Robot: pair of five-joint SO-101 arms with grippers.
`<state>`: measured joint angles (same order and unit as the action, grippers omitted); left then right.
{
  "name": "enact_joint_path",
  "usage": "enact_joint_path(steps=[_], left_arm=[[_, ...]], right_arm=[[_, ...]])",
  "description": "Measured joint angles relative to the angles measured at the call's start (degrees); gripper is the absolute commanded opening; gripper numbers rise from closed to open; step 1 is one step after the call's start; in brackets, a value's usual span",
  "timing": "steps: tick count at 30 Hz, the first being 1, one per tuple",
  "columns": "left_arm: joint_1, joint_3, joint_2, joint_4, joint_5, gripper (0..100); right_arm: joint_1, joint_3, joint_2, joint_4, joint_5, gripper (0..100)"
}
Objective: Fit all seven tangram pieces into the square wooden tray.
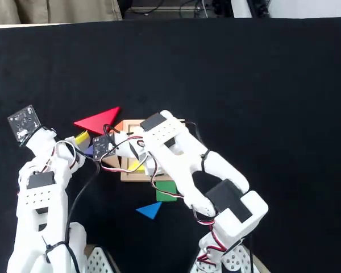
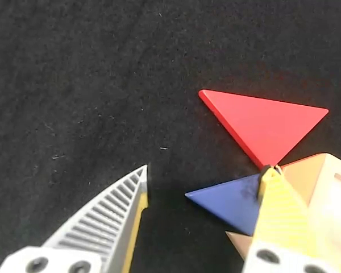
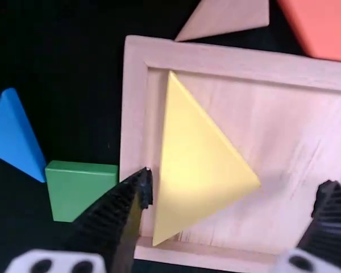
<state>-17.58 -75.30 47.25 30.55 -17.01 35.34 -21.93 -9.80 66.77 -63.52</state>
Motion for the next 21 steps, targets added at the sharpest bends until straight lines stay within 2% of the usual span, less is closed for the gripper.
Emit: enact_joint_path(steps=[3, 6, 9, 12, 21], left_arm=[[0.00, 0.00, 0.00, 0.00, 0.00, 31], [0.00, 0.00, 0.00, 0.00, 0.00, 31], [0.00, 0.00, 0.00, 0.00, 0.00, 31], [0.00, 0.00, 0.00, 0.00, 0.00, 31], [0.00, 0.00, 0.00, 0.00, 0.00, 31]], right_arm=[[-0.53, 1.85, 0.00, 0.09, 0.53, 24.0], [-4.84, 6.51, 1.58, -1.14, 4.92, 0.8], [-8.97, 8.79, 1.85, -6.51, 12.13, 6.4], [-9.93, 8.88, 0.18, -11.52, 18.02, 2.8], [-9.93, 8.88, -7.12, -14.51, 19.16, 1.2]])
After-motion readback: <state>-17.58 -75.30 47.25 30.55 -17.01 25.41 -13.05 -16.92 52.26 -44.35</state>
